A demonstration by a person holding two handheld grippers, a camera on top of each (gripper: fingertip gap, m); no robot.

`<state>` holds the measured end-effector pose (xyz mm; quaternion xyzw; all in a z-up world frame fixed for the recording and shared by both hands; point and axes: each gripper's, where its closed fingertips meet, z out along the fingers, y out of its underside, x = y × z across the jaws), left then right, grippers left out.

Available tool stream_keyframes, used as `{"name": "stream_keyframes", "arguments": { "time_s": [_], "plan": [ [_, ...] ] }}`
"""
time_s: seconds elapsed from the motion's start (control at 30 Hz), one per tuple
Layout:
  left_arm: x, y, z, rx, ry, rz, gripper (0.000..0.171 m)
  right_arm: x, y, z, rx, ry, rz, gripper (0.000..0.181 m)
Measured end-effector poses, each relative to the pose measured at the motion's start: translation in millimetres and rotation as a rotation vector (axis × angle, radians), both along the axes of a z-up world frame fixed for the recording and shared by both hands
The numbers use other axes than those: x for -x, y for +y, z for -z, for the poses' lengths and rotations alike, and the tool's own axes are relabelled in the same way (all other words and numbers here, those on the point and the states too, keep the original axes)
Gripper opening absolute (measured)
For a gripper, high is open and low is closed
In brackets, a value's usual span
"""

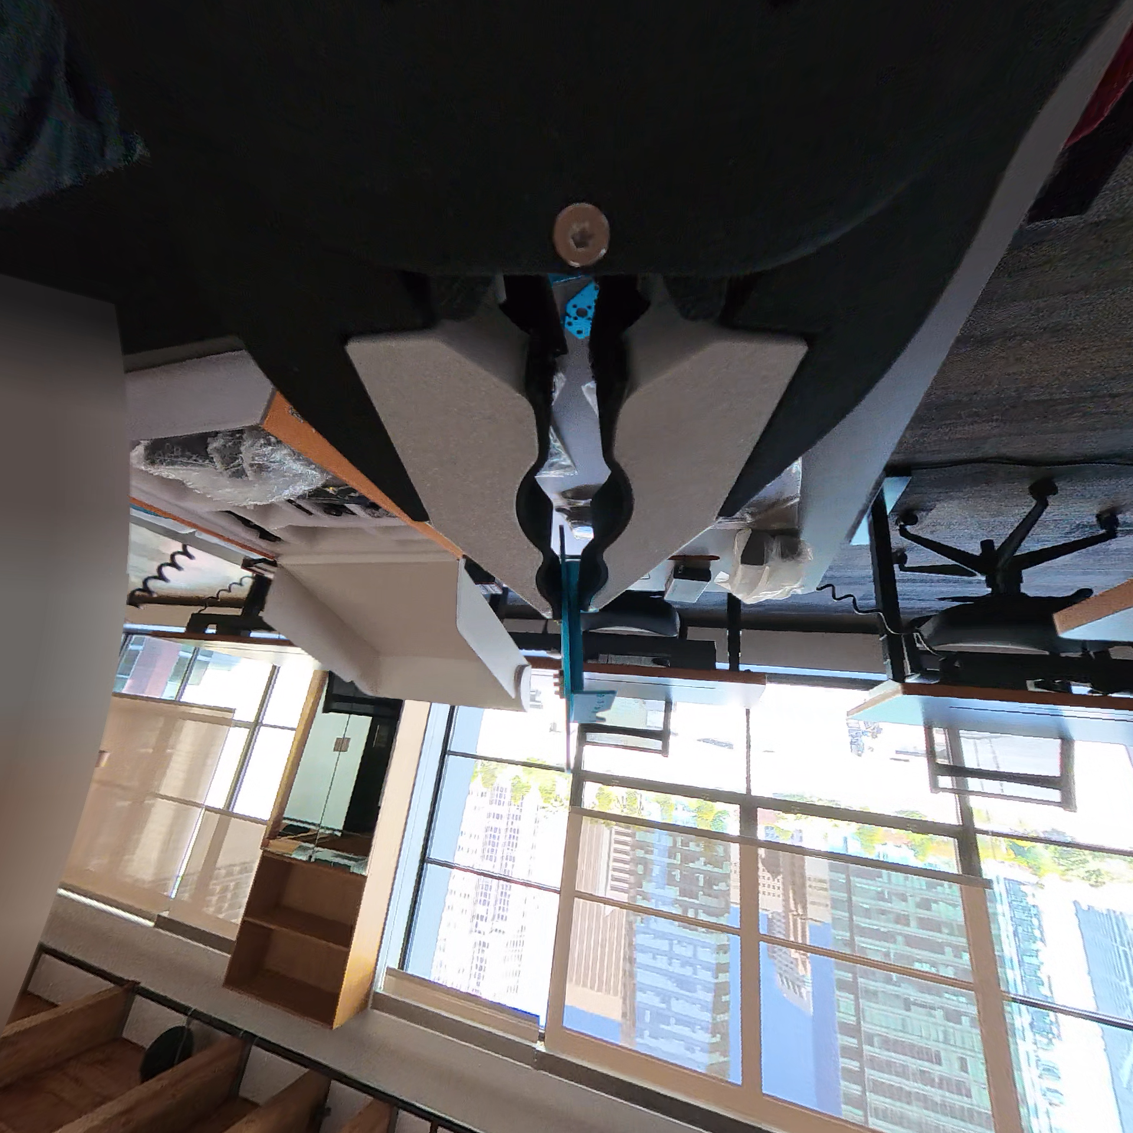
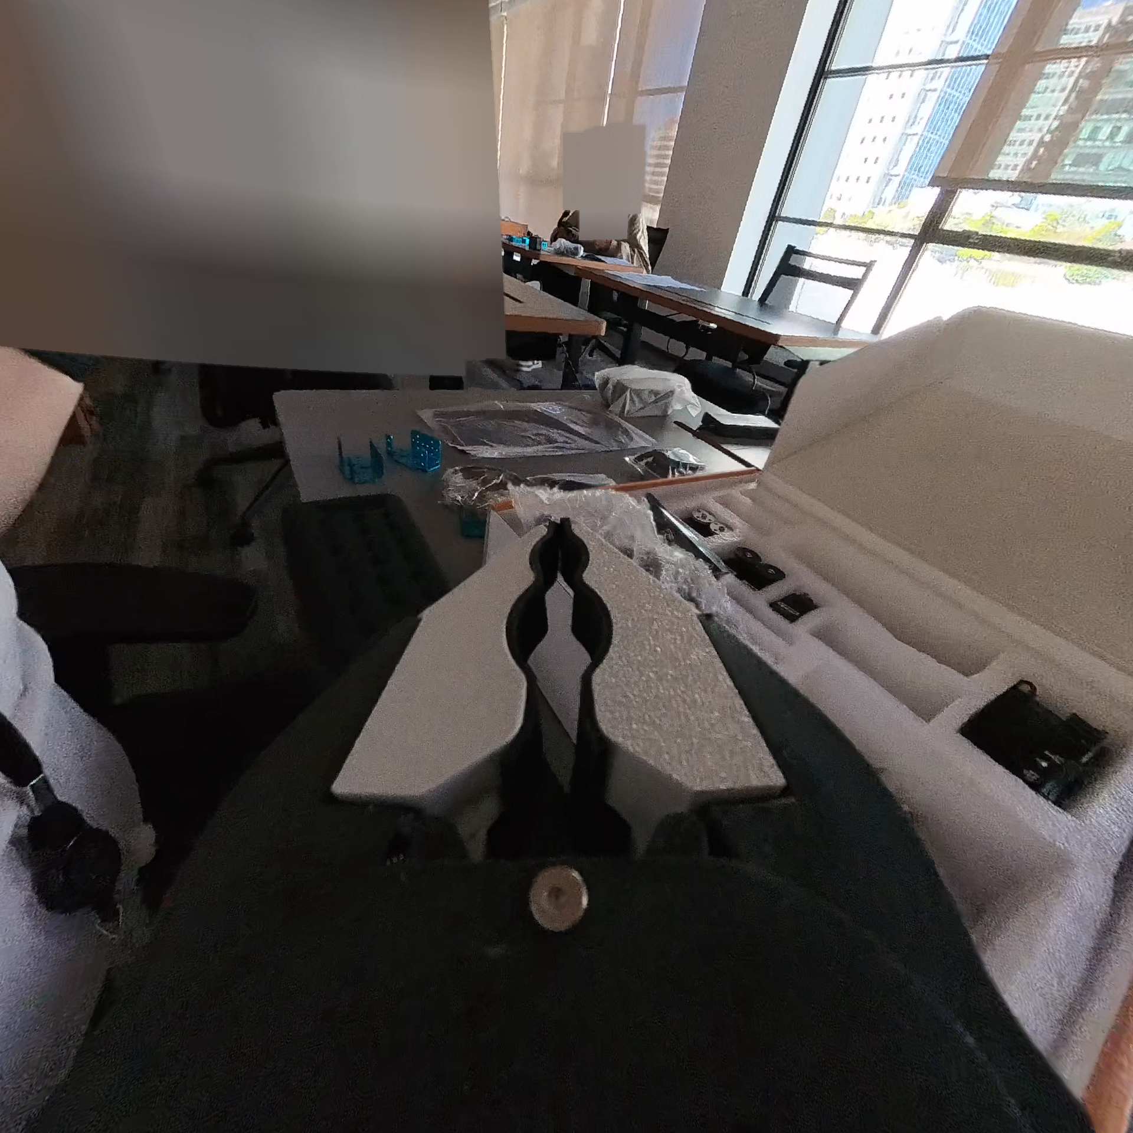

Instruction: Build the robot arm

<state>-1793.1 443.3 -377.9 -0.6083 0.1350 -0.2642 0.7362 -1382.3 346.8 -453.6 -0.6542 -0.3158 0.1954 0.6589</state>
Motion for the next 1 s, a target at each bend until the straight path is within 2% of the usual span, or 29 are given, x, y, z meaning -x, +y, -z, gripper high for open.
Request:
{"name": "stream_keyframes", "arguments": {
  "time_s": [0.13,0.23,0.43,0.53,0.7,0.87,1.0],
  "plan": [
    [13,34,23,0.041,0.000,0.001,0.002,27,22,-9,0.026,-0.006,-0.068,0.000],
    [15,54,30,0.049,-0.008,0.021,0.002,41,42,-11,0.052,-0.042,-0.099,0.000],
    [22,91,47,0.088,0.053,0.000,0.003,65,76,22,0.147,-0.353,-0.166,0.000],
    [33,107,57,0.121,0.080,-0.023,0.003,65,89,19,0.142,-0.389,-0.186,0.000],
    [38,130,59,0.141,0.051,0.001,0.003,50,107,9,0.155,-0.371,-0.123,0.000],
    [15,140,44,0.113,0.107,0.043,0.003,31,107,9,0.146,-0.417,-0.061,0.000],
    [-11,138,38,0.107,0.140,0.087,0.003,20,93,7,0.144,-0.408,-0.100,0.006]
  ]
}}
